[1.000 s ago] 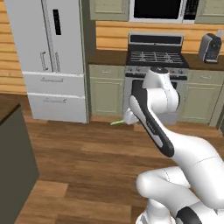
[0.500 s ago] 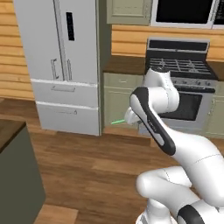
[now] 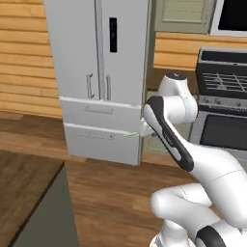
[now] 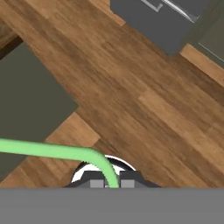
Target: Take a straw from the drawer in front and place it inside the glass cup on the dining counter.
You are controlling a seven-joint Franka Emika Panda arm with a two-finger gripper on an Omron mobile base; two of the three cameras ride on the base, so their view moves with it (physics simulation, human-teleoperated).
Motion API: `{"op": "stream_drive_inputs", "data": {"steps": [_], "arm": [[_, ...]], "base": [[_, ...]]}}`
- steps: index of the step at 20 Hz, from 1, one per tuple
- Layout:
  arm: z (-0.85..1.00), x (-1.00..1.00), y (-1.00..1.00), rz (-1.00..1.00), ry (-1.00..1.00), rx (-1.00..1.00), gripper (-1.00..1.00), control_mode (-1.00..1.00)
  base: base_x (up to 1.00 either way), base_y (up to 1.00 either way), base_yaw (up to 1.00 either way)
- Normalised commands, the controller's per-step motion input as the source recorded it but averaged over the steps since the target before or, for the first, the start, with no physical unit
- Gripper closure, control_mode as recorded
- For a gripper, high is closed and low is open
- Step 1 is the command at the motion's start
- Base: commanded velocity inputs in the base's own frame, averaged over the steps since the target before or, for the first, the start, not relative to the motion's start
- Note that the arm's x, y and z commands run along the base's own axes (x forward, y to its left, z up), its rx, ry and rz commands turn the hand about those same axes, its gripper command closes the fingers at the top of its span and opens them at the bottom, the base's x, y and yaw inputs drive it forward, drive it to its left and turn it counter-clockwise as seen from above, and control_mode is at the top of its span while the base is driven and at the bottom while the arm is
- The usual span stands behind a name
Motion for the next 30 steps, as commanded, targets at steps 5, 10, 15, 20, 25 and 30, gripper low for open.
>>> {"op": "stream_drive_inputs", "data": {"steps": [5, 10, 15, 20, 25, 30], "arm": [[0.00, 0.00, 0.00, 0.00, 0.00, 0.00, 1.00, 1.00], [0.00, 0.00, 0.00, 0.00, 0.00, 0.00, 1.00, 1.00], [0.00, 0.00, 0.00, 0.00, 0.00, 0.00, 1.00, 1.00], [0.00, 0.00, 0.00, 0.00, 0.00, 0.00, 1.00, 1.00], [0.00, 0.00, 0.00, 0.00, 0.00, 0.00, 1.00, 1.00], [0.00, 0.00, 0.00, 0.00, 0.00, 0.00, 1.00, 1.00]], "base": [[1.00, 0.10, 0.35], [1.00, -0.24, 0.59], [1.00, -0.19, 0.69], [1.00, -0.26, 0.68], [1.00, -0.35, 0.57], [1.00, -0.50, 0.43]]}}
